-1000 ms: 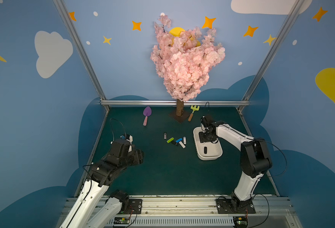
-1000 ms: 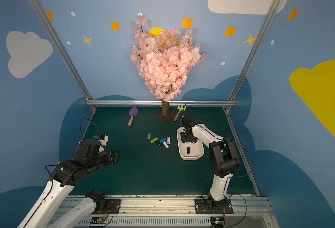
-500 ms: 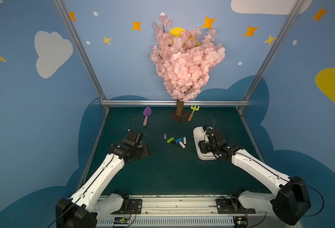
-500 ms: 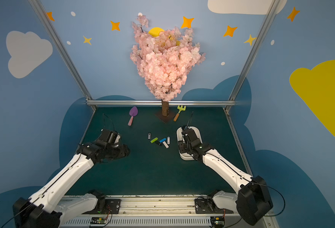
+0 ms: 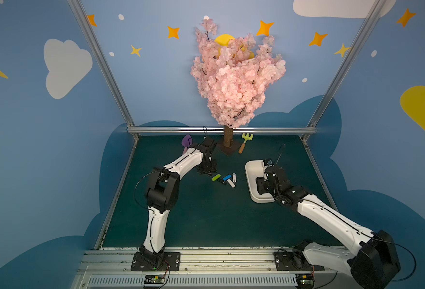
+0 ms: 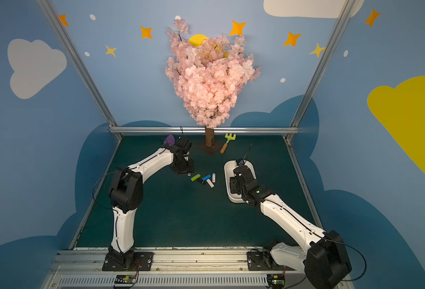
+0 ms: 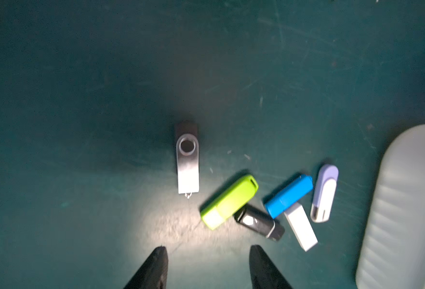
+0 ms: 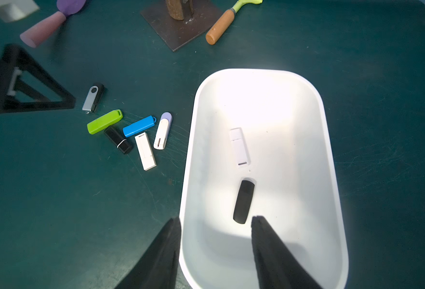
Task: Put the usb flash drive into the storage box
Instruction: Pick up the USB flash from the center of the board.
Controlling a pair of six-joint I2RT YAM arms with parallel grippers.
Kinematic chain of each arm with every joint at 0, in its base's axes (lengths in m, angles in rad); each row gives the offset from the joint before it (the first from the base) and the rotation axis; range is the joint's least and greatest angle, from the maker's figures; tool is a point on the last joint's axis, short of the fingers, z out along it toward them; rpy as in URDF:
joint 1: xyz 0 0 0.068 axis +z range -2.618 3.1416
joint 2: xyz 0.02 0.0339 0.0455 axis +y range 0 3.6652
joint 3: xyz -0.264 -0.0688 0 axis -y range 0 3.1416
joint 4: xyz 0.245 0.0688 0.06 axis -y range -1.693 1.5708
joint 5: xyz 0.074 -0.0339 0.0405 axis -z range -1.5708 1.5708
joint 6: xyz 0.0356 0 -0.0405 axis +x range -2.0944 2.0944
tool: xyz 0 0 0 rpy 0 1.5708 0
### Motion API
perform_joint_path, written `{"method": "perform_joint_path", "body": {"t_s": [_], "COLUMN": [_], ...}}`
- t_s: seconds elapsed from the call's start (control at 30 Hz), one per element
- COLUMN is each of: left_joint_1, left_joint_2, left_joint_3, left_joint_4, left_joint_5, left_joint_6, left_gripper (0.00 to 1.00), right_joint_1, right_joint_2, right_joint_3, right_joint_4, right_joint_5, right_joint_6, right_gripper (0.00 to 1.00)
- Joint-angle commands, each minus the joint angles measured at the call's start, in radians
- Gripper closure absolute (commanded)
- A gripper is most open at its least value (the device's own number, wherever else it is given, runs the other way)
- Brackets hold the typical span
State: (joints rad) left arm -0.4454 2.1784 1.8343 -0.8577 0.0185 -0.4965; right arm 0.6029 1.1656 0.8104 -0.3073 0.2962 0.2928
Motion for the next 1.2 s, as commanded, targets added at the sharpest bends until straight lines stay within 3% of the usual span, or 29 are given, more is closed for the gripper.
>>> {"method": "perform_joint_path", "body": {"t_s": [0.0, 0.23, 0.8, 1.17], "left_joint_1": [0.016, 0.023, 0.023, 0.02], "left_joint_2": [0.074, 0.203, 0.315, 0.345], "left_joint_3": [0.138, 0.309, 0.361, 0.383], "left_joint_4": [-0.122, -0.233, -0.24, -0.254], "left_joint_5": [-0.007, -0.076, -0.066, -0.099], "left_joint_6": [0.056, 0.052, 0.073, 0.084], "left_gripper": [0.44, 0.45, 0.51, 0.67], "right_joint_1": [-0.002, -0.002, -0.002, -0.002], "right_joint_2": [-0.009, 0.019, 0.037, 0.031], "right_joint_3": [-0.003, 0.026, 0.038, 0.038], "right_joint_4": [0.021, -0.018, -0.035, -0.038], "right_joint_5": [0.017, 0.037, 0.047, 0.041], "right_joint_6": [0.012, 0.015, 0.012, 0.014], "right_gripper": [0.5, 0.5, 0.49, 0.49]}}
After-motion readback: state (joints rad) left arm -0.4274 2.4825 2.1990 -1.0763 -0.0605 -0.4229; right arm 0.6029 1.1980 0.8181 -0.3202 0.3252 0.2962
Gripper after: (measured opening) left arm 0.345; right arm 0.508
